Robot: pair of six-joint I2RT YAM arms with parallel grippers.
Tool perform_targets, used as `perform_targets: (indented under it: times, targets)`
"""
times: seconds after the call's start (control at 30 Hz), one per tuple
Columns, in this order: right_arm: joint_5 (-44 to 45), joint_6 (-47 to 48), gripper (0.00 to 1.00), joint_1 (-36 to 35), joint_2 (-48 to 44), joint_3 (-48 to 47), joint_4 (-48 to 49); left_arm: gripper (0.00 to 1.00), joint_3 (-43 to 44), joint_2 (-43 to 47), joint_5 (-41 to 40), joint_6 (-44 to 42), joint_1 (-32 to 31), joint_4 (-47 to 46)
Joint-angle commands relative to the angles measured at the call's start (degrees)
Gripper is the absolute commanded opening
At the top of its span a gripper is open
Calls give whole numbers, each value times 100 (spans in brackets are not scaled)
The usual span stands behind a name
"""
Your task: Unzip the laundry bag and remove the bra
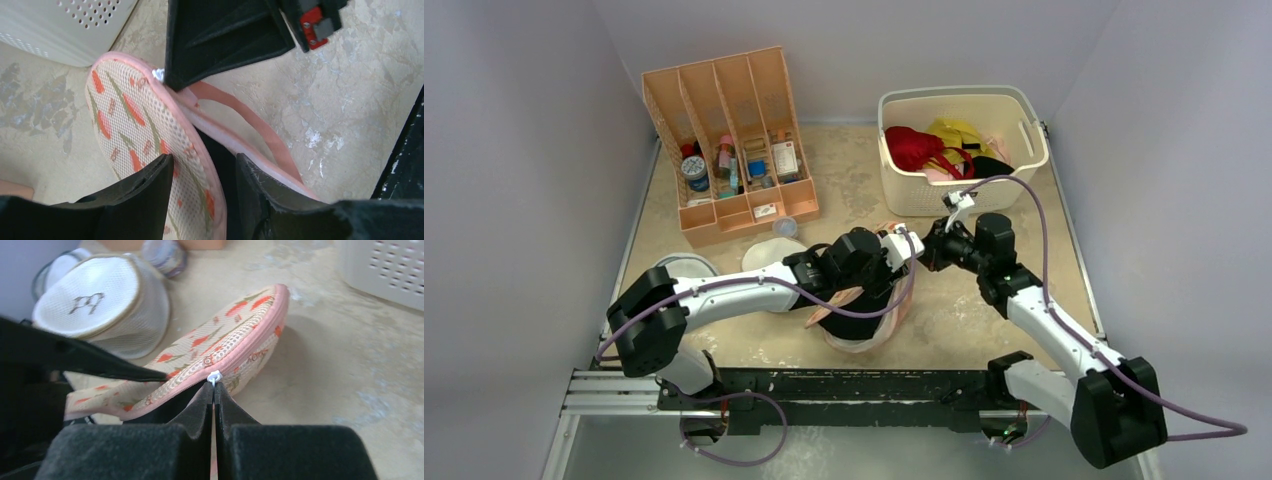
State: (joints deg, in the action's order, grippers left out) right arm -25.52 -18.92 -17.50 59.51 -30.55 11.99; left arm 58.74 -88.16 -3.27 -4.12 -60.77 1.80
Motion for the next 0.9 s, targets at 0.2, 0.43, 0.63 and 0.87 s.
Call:
perform_targets:
  times: [0.2,0.43,0.63,0.87]
  targets:
    - [-1494,-359,0,-178,-468,294,703,56,165,83,-155,465,-22,-502]
    - [-1571,-447,0,-386,-541,264,741,47,155,-31,-526,421,-22,-497]
    - [-894,-349,0,-404,-694,118,159,21,189,46,-405,273,-21,-418]
    - [-131,-579,0,-357,-788,204,-49,4,140,334,-368,-118,-28,-286]
